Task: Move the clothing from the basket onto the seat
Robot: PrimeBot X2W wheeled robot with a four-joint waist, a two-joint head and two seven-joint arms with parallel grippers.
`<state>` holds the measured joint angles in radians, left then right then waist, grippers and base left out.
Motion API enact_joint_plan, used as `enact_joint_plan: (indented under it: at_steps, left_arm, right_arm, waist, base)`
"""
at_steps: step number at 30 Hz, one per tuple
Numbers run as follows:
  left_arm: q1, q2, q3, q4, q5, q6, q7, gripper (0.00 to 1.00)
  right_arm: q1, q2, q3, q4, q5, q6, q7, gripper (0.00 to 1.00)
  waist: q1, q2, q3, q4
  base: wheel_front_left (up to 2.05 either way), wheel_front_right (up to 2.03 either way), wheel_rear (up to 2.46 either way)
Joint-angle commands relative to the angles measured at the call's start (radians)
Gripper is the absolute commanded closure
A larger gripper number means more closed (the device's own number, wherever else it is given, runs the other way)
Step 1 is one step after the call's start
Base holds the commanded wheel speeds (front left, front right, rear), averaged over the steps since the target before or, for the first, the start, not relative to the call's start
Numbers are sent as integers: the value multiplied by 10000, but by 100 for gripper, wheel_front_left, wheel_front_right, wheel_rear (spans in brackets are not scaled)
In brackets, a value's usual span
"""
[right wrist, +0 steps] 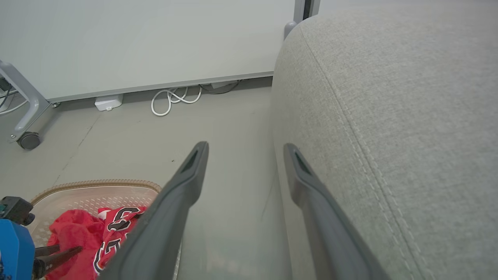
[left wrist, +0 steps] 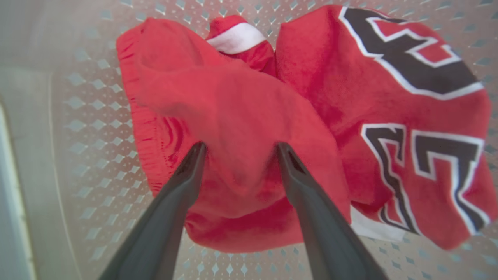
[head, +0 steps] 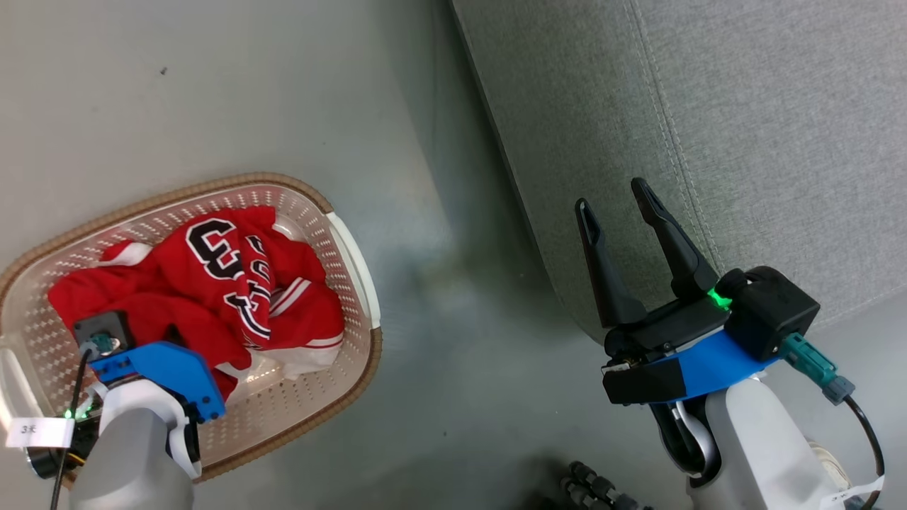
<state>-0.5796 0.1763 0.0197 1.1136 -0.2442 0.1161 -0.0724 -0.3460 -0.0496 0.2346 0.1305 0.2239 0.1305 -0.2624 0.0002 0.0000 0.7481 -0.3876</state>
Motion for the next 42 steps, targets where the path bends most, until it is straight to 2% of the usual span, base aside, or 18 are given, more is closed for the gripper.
enact_joint_plan:
  at_steps: [1,15,17,18,19,21,22,33,42]
  left_arm:
    - [-221,69,25,11,-34,35,-26,0]
    - [-744,142,-63,404,-228,78,44,0]
    - [-780,165,-148,458,-184,73,67,17]
    - [-794,178,-212,483,-137,71,59,31]
    - [-808,175,-249,518,-116,44,90,54]
    - [-816,162,-293,575,-130,1,108,77]
    - [-819,148,-320,599,-141,-3,127,100]
    - [-870,170,-518,862,-270,-376,78,100]
    - [-785,-247,-912,1135,-146,-659,-106,100]
  right_arm:
    - [-185,-14,17,-63,64,5,-38,0]
    - [-325,-16,124,-39,286,5,-38,0]
    - [-340,-14,141,-35,305,5,-38,0]
    - [-347,-14,145,-33,305,5,-38,0]
    - [-348,-16,146,-31,305,5,-38,0]
    - [-333,-16,140,-19,261,5,-38,0]
    - [-325,-16,138,-16,216,5,-38,0]
    - [-279,-16,148,2,108,5,-38,0]
    - [-224,-16,55,197,-162,5,-38,0]
  waist:
    - [-2,0,147,-73]
    - [-2,0,503,-130]
    - [-2,0,487,-126]
    - [-2,0,479,-124]
    - [-2,0,468,-117]
    - [-2,0,441,-94]
    - [-2,0,432,-83]
    - [-2,0,284,72]
    - [-2,0,-568,566]
  base:
    - [0,0,0]
    - [0,0,0]
    - [0,0,0]
    - [0,0,0]
    - [0,0,0]
    - [0,0,0]
    - [0,0,0]
    - [0,0,0]
    - [0,0,0]
